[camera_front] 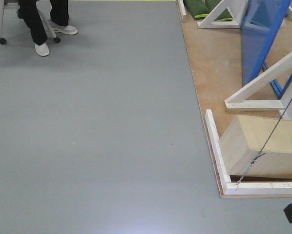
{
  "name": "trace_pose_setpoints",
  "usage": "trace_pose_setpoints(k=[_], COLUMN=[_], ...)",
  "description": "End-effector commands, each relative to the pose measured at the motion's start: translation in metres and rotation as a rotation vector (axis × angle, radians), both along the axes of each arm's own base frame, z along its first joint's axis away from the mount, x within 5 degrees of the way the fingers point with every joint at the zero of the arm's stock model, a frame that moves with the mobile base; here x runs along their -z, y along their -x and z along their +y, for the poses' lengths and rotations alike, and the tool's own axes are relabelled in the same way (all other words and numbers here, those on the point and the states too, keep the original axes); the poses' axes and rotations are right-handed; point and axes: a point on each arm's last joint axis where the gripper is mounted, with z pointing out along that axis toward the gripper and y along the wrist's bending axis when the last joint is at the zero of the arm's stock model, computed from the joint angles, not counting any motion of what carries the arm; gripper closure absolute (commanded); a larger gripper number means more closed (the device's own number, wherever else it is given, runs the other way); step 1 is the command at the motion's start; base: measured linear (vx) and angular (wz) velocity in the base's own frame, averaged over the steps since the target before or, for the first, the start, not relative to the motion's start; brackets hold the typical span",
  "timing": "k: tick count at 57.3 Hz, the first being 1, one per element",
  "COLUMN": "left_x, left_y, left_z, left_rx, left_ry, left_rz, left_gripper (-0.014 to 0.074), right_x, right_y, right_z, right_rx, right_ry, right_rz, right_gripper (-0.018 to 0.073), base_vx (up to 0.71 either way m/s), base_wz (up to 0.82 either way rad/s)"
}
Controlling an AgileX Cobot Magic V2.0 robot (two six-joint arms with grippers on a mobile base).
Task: Move to blue door and open it
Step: 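Drive the base forward alongside the wooden platform toward the blue door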
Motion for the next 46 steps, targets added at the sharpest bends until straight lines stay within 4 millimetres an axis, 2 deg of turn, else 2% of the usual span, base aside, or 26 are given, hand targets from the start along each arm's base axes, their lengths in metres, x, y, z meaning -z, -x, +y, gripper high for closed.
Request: trace_pose_setpoints(k=[1,46], left_x=[-0.017,-0.017], left_y=[0.0005,0.0005], left_z=[-0.0009,-0.0009], left_rx=[0.011,0.011], left_ry=[0.01,0.01], left_rz=[-0.122,-0.122], left_gripper=[0.0524,0.0524], right_x=[-0.0075,-0.0072], right_y=[0.0002,0.0002], right_z=[-0.0009,-0.0009], right_rx=[0.011,0.01], right_ry=[0.012,0.012], right_rz=[-0.093,-0.09], right_gripper=[0.0547,0.0547], base_vx=[0.24,0.29], base_wz=[0.12,0.0])
